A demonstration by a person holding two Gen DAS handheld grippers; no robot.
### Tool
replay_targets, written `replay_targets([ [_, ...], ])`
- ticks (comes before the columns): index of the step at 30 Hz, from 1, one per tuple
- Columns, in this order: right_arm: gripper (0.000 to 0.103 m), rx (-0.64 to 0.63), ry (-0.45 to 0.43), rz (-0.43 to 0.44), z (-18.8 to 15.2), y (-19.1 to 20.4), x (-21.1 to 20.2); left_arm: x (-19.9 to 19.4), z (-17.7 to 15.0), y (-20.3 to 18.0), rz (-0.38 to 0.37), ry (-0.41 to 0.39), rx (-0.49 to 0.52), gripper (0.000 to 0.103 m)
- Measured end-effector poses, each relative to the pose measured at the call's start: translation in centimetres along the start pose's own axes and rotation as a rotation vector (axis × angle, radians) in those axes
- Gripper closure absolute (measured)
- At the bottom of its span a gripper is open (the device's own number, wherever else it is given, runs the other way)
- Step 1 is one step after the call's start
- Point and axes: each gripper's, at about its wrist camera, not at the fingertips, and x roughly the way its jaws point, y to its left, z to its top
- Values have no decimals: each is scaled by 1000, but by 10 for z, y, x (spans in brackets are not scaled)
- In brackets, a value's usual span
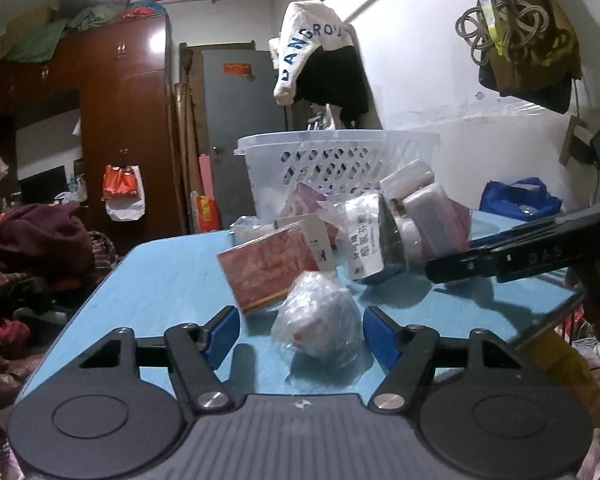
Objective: Organize objects
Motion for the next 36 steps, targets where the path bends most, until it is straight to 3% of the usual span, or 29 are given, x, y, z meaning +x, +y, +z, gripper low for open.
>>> replay_targets([
  [5,41,11,-11,5,-3,-2,-7,-4,-1,-7,-7,-9,23,30],
  [9,30,18,-15,5,0,-3,-4,2,2,-3,-33,4,-28,55],
  [11,30,16,-16,4,2,-1,-3,2,0,-2,-15,-3,-29,55],
  [13,44,5,-13,10,1,1,-3,-1,-1,1,-22,-16,-39,55],
  [36,44,40,-107,-55,7,-21,-44,-27,12,29,-67,-126,-116,56],
])
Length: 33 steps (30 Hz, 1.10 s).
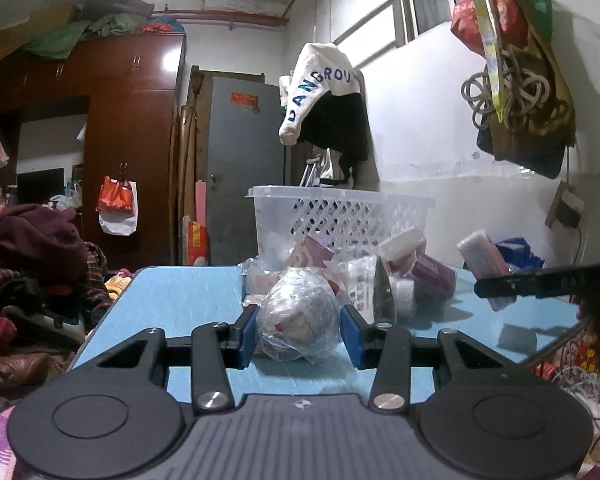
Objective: Organize objects
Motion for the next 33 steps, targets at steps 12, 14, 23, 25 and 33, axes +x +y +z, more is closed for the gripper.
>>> replay_targets([
  [12,44,7,-4,-18,-2,-6,-3,1,7,8,22,-23,-23,56],
  [14,44,9,-3,-21,-3,-8,-4,1,7,8,25,-24,-22,56],
  [23,44,13,-5,-26,-4,-10,-6,5,7,13,22,-25,-42,56],
  [25,44,19,-10,-32,-4,-13,-8,6,7,15,23,-27,-48,56],
  [33,44,33,-33,-49,2,-21,-15,11,11,18,19,-30,-59,56],
])
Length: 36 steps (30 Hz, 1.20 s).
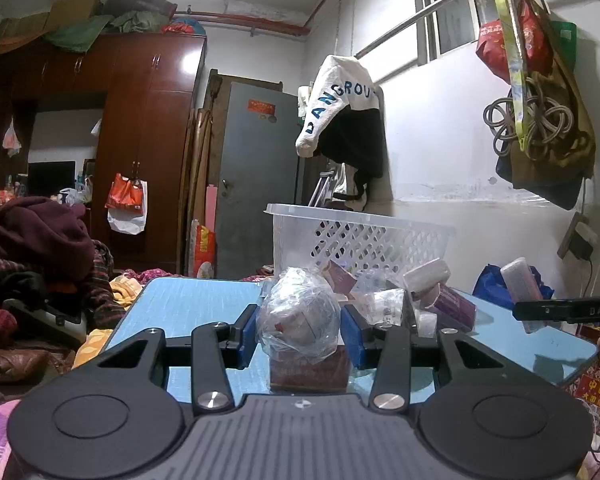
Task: Organize objects
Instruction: 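Carry both held items over the white basket and open both tools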
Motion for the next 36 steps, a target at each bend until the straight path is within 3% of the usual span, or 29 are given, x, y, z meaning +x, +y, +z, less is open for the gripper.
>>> replay_targets([
  [8,44,-13,-12,8,9,2,0,10,16,-2,-41,-21,-10,56],
  [13,44,-45,-89,33,46,1,-2,31,55,-8,-120,-78,3,56],
  [17,44,-107,-127,38,96,5,26,70,102,-19,-181,-102,28,56],
  [20,44,-177,-95,-14,130,8,66,113,125,-22,-200,-59,9,55],
  [24,44,-178,-22,-55,150,-4,111,170,143,-22,-159,10,-6,55],
  [26,44,-184,-2,-80,155,-10,128,190,144,-23,-130,3,1,55],
  [27,43,-183,0,-82,155,-11,133,198,144,-24,-116,-5,6,49],
  [28,41,-175,2,-82,154,-14,138,208,142,-25,-100,4,22,30],
  [29,30,-171,11,-81,154,-15,141,218,141,-26,-77,38,31,20],
  [30,13,-169,27,-83,153,-16,143,221,138,-25,-63,62,29,17],
  [31,9,-169,23,-87,149,-14,137,221,135,-23,-60,83,24,17],
  [33,4,-187,-16,-105,140,-11,117,207,129,-20,-97,108,20,17],
  [36,0,-161,-57,-95,118,-12,78,150,110,-14,-101,111,2,17],
])
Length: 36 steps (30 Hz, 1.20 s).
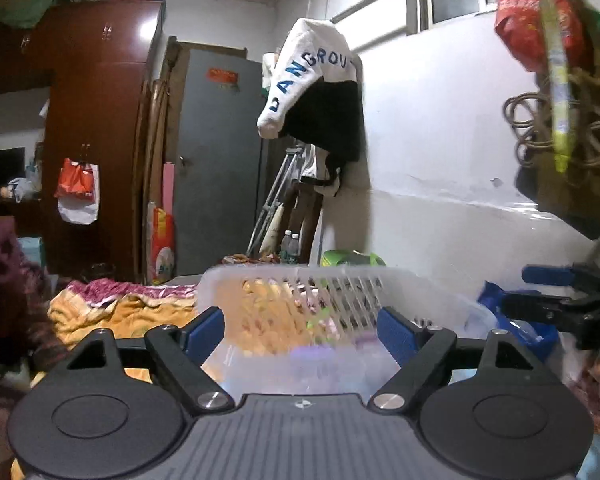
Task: Organize objects
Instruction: 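Carry both held items over the white basket and open both tools, then move both open tools back toward the remaining items on the table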
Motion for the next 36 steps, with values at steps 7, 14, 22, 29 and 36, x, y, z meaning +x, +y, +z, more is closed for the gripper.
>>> replay_targets([
  [7,0,87,61,167,-90,17,-66,-99,-95,-10,1,-19,-7,17],
  [14,23,-3,155,186,-98,38,-45,-109,-115,-11,28,34,1,17],
  [22,45,-147,209,125,-100,60,-30,-89,-128,-11,50,112,20,17],
  [29,53,-67,158,136,-101,45,-34,-93,-129,-11,79,65,9,40],
  [36,53,80,-15,135,-105,25,-57,-106,-125,-7,82,-15,-23,40],
])
